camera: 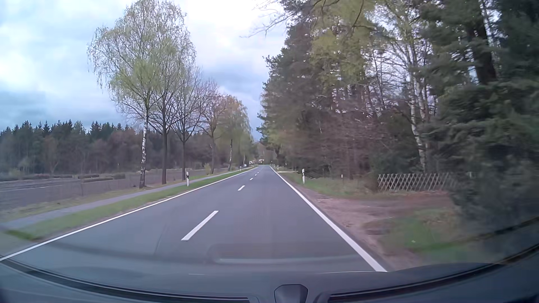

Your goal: Follow the waypoints while adhering to traffic rules and regulations

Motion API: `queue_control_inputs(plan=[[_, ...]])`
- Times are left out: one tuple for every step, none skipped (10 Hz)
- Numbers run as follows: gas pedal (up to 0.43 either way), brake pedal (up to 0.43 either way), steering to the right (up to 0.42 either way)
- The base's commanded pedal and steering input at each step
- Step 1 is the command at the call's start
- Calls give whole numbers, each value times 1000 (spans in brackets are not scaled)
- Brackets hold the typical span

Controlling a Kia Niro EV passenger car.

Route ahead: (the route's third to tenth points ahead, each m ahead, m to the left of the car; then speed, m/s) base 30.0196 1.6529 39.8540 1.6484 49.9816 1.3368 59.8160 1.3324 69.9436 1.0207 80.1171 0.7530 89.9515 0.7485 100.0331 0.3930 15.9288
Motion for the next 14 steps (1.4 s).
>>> queue_control_inputs(plan=[[87, 0, -3], [87, 0, -3], [87, 0, -3], [87, 0, -3], [87, 0, -3], [87, 0, -3], [87, 0, -3], [98, 0, -3], [98, 0, -3], [98, 0, -3], [98, 0, -3], [98, 0, -3], [98, 0, -3], [98, 0, -3]])
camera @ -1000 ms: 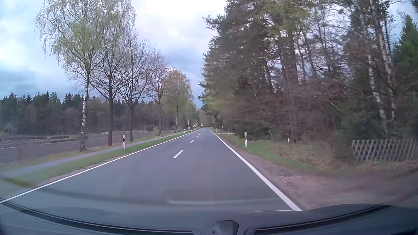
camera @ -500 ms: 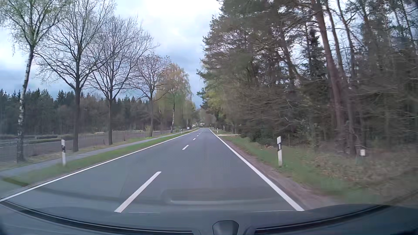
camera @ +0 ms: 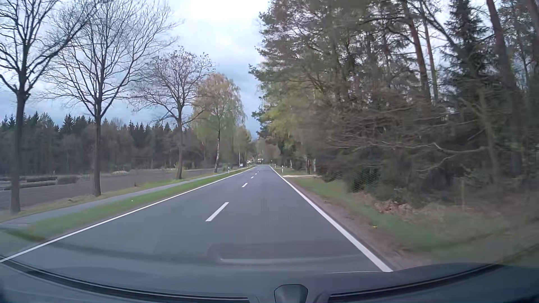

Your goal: Follow the waypoints while adhering to traffic rules and regulations

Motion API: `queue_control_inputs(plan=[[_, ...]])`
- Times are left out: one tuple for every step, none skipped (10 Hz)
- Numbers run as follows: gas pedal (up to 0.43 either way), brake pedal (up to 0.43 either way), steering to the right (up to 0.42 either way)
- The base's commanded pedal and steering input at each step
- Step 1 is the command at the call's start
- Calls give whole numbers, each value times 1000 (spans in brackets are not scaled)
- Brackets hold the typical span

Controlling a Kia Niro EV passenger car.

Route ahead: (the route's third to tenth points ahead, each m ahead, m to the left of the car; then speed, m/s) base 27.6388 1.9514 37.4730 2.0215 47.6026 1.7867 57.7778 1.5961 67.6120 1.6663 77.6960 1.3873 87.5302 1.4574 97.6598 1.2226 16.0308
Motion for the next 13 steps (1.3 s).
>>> queue_control_inputs(plan=[[98, 0, -2], [98, 0, -1], [98, 0, -1], [98, 0, -1], [98, 0, -1], [98, 0, -1], [98, 0, -1], [98, 0, -1], [98, 0, -1], [98, 0, -1], [98, 0, -1], [98, 0, -2], [98, 0, -3]])
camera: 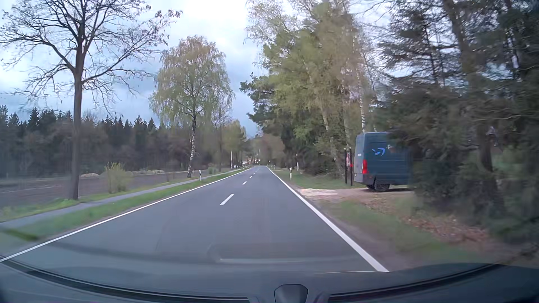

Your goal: Follow the waypoints while adhering to traffic rules and regulations

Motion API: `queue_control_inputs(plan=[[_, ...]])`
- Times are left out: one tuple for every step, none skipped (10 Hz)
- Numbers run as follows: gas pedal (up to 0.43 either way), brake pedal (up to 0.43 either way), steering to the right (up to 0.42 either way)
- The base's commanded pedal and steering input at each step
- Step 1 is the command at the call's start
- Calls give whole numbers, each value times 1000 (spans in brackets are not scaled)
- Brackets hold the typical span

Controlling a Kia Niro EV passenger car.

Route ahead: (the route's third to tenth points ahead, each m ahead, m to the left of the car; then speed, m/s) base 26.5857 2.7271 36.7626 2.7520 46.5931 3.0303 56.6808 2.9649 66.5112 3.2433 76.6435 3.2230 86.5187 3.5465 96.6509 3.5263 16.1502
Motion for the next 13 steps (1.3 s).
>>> queue_control_inputs(plan=[[98, 0, -3], [98, 0, -3], [98, 0, -3], [98, 0, -3], [98, 0, -3], [98, 0, -3], [98, 0, -3], [98, 0, -3], [98, 0, -3], [98, 0, -3], [98, 0, -3], [98, 0, -3], [98, 0, -3]])
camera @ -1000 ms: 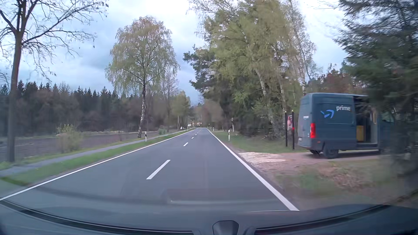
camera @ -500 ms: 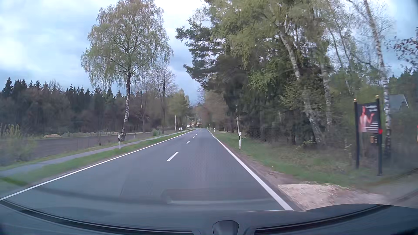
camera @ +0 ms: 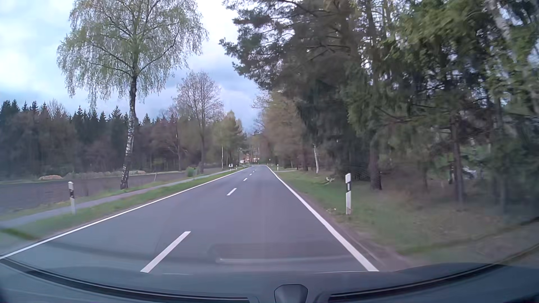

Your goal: Follow the waypoints while adhering to traffic rules and regulations

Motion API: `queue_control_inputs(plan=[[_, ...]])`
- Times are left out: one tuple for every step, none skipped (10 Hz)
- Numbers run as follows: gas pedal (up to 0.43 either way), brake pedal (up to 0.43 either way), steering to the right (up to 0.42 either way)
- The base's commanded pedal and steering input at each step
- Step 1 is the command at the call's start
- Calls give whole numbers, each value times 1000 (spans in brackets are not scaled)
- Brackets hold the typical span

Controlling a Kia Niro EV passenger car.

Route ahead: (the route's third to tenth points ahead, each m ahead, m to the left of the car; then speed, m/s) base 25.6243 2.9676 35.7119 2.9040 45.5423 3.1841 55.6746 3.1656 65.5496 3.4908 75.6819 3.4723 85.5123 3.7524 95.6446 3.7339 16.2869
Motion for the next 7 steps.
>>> queue_control_inputs(plan=[[98, 0, -4], [98, 0, -4], [98, 0, -5], [98, 0, -6], [98, 0, -6], [98, 0, -6], [98, 0, -6]])
